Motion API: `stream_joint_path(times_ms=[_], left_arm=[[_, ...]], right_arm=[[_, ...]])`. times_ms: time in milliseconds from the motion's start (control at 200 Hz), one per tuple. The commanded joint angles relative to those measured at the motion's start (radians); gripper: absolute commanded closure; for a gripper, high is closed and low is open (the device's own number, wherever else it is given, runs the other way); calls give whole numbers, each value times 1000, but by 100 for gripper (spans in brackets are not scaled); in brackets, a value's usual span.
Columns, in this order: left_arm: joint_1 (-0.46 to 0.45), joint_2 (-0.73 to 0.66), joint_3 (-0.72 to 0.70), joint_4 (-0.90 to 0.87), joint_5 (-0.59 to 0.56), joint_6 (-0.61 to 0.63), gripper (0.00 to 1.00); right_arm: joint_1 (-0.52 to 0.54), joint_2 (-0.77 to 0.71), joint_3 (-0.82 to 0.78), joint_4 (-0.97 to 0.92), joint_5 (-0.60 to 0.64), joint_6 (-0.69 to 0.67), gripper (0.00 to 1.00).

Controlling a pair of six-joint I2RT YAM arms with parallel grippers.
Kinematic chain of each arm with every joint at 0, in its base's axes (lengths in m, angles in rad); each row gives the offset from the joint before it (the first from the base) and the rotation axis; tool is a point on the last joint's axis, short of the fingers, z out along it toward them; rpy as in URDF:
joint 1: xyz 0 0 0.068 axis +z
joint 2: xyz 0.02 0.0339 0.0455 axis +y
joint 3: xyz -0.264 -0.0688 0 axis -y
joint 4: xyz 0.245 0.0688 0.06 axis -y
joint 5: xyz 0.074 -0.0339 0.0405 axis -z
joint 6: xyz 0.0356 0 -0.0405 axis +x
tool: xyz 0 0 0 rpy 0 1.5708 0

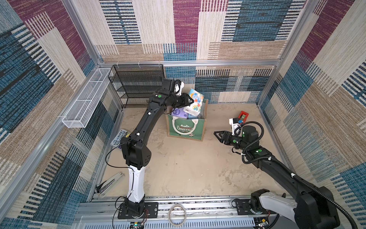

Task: Put tissues into the canvas bag
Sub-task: Place the pack of facial tissues in the canvas bag.

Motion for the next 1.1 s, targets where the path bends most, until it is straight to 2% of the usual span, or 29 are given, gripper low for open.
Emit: stream_joint_path(times_ms=[0, 251, 486, 741, 942, 1052, 1092], left_arm=[[1, 5, -6, 10, 21, -1, 57], [-6, 56, -87, 15, 1, -13, 59], [-46, 117, -24, 4, -3, -14, 60], [-74, 160, 7, -9, -22, -30, 56], [-72, 163, 11, -62, -93, 13, 46], [-70, 147, 12, -79, -112, 33, 35], [-70, 137, 14, -83, -117, 38, 28]], right_arm=[[0, 11, -5, 56, 0, 19, 43], [-1, 16, 2, 49, 5, 15, 43], [0, 15, -26, 74, -3, 36, 44], [0, -4, -34, 69, 7, 39, 43], [-2, -12, -34, 56, 17, 30, 43], [-1, -12, -34, 49, 24, 25, 42], [-3, -13, -33, 45, 28, 18, 42]])
